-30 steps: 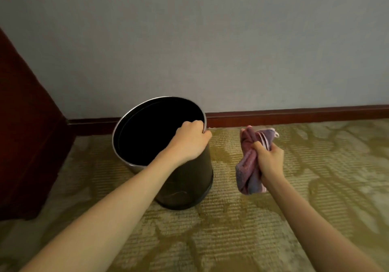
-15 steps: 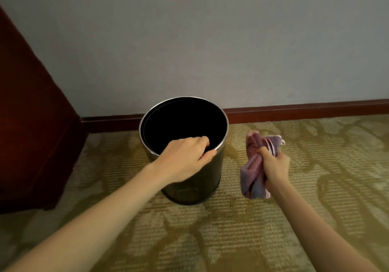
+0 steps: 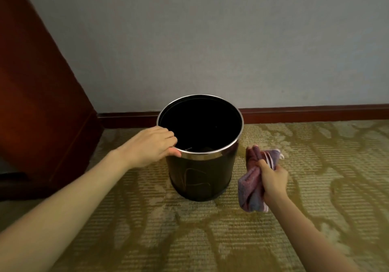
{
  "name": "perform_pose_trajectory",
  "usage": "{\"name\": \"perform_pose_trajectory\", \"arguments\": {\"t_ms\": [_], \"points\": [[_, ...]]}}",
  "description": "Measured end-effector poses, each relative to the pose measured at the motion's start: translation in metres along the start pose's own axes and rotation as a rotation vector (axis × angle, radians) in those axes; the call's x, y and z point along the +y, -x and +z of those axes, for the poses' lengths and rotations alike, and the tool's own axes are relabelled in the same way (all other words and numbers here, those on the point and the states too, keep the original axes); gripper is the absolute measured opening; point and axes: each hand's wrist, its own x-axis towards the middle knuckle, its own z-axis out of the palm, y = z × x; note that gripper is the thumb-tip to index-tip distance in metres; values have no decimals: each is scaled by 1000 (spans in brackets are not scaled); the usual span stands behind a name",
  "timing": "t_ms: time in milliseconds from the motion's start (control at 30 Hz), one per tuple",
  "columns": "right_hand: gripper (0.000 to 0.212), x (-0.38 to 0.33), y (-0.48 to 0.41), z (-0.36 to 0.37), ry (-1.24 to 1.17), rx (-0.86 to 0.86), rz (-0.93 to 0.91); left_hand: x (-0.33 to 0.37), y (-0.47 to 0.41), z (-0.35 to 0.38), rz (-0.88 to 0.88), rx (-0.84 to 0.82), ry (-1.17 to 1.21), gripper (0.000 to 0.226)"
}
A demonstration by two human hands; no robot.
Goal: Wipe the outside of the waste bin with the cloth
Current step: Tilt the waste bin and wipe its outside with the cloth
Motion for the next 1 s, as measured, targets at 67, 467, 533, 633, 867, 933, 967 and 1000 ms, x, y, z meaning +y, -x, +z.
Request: {"name": "perform_pose_trajectory", "arguments": {"t_ms": [67, 467, 533, 633, 867, 933, 967, 1000], "points": [[16, 3, 2, 0, -8, -4, 7, 3, 0, 4, -7, 60, -29, 40], [16, -4, 10, 7, 2, -5, 10, 45, 8, 4, -346, 81, -182, 57], [15, -7, 11, 11, 0, -8, 11, 47, 2, 0, -476, 81, -138, 59], [15, -11, 13, 22, -6, -25, 9, 49, -10, -5, -602, 118, -96, 61], [11, -28, 15, 55, -34, -82, 1, 44, -21, -17, -750, 233, 3, 58], [10, -34, 16, 63, -29, -100, -18, 35, -18, -20, -811, 273, 31, 54], [9, -38, 17, 67, -26, -113, -30, 29, -17, -22, -844, 297, 49, 54], [8, -42, 17, 71, -23, -126, -43, 23, -14, -23, -876, 322, 70, 55]]}}
